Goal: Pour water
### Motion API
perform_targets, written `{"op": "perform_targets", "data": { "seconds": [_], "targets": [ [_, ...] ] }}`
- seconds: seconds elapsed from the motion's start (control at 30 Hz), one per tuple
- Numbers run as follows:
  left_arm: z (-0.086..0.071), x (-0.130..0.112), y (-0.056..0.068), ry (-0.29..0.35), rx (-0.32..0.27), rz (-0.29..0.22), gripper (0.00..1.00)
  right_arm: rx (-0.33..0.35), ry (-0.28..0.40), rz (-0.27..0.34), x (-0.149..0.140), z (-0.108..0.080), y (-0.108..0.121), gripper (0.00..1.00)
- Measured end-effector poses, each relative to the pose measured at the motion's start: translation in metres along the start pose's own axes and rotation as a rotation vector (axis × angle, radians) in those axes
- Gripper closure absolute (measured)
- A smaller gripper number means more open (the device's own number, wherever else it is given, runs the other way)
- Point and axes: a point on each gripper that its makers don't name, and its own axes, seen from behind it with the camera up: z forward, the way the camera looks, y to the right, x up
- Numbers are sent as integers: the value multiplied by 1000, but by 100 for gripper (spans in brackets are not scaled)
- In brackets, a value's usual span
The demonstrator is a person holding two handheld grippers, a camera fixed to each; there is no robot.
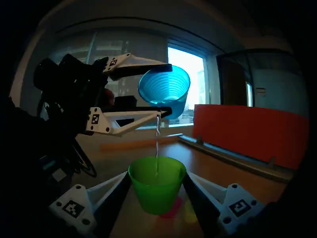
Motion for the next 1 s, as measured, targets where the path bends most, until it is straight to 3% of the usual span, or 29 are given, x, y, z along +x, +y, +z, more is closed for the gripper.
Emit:
{"op": "perform_targets", "data": {
  "seconds": [1.0],
  "targets": [
    [-4,9,0,13,5,101,11,1,17,-2,5,-6,-2,9]
  ]
}}
